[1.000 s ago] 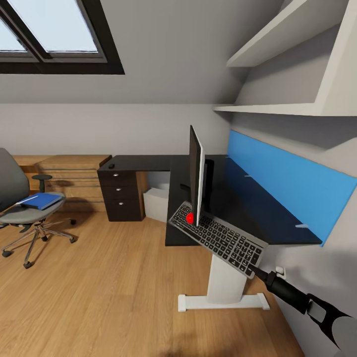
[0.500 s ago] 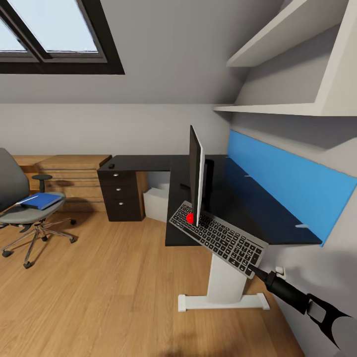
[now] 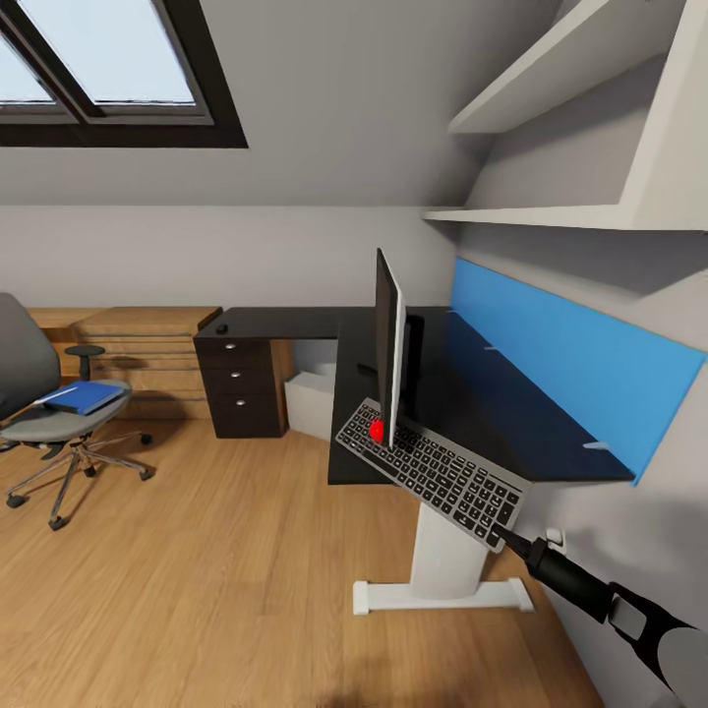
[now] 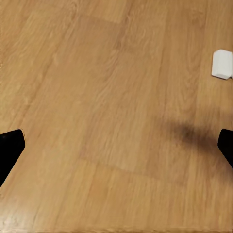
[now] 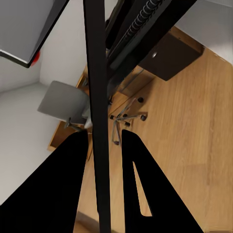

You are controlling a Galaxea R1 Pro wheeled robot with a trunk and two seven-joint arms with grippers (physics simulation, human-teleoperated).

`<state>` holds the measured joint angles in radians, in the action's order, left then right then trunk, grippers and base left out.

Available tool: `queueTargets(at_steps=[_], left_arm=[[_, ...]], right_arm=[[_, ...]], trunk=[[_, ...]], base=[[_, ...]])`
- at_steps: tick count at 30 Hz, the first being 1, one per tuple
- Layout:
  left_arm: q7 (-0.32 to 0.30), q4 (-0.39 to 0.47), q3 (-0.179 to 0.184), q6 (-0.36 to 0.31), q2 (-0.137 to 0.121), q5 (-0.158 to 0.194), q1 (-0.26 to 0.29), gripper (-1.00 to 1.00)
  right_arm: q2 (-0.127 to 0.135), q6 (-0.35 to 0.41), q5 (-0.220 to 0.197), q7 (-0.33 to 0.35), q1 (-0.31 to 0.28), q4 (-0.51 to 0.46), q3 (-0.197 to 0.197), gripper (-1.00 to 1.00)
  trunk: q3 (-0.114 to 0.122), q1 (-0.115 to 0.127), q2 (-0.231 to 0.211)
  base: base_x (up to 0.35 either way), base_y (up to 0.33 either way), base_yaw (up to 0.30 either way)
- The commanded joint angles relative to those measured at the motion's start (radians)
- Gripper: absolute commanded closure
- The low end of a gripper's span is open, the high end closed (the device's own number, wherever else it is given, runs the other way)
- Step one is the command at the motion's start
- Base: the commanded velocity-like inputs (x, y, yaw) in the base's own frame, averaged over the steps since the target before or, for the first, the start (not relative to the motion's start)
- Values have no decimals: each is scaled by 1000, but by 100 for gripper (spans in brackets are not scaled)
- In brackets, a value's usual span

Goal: In the bedroom, organize the workspace by keeping the computer under the desk, ensuring the monitor is on the desk, placing the keyboard on the desk next to the monitor, placing the mouse on the desk next to the keyboard, moving the folder from the swivel chair onto the desk next to the mouse, stacking the notebook on top of the folder with the pen on top of the notebook, and positioning the swivel chair next to the desk.

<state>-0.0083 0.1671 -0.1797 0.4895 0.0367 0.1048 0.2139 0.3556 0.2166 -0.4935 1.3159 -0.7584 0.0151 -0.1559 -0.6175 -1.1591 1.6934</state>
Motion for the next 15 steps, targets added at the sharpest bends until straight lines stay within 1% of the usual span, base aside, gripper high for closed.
queueTargets(at_steps=[1, 5, 13, 15], left_arm=[[-1, 0, 3, 3, 0, 10, 0, -100], [-1, 0, 3, 3, 0, 10, 0, -100], [-1, -1, 3, 3, 0, 10, 0, -100], [-1, 0, 3, 3, 0, 10, 0, -100]], right_arm=[[0, 10, 4, 3, -1, 2, -2, 100], [0, 10, 5, 3, -2, 2, -2, 100], [0, 10, 5, 3, -2, 2, -2, 100], [-1, 10, 6, 2, -1, 2, -2, 100]], trunk=[[-1, 0, 1], [-1, 0, 1], [-1, 0, 1], [-1, 0, 1]], base=[[-218, 0, 0], [-123, 0, 0], [-15, 0, 0], [-90, 0, 0]])
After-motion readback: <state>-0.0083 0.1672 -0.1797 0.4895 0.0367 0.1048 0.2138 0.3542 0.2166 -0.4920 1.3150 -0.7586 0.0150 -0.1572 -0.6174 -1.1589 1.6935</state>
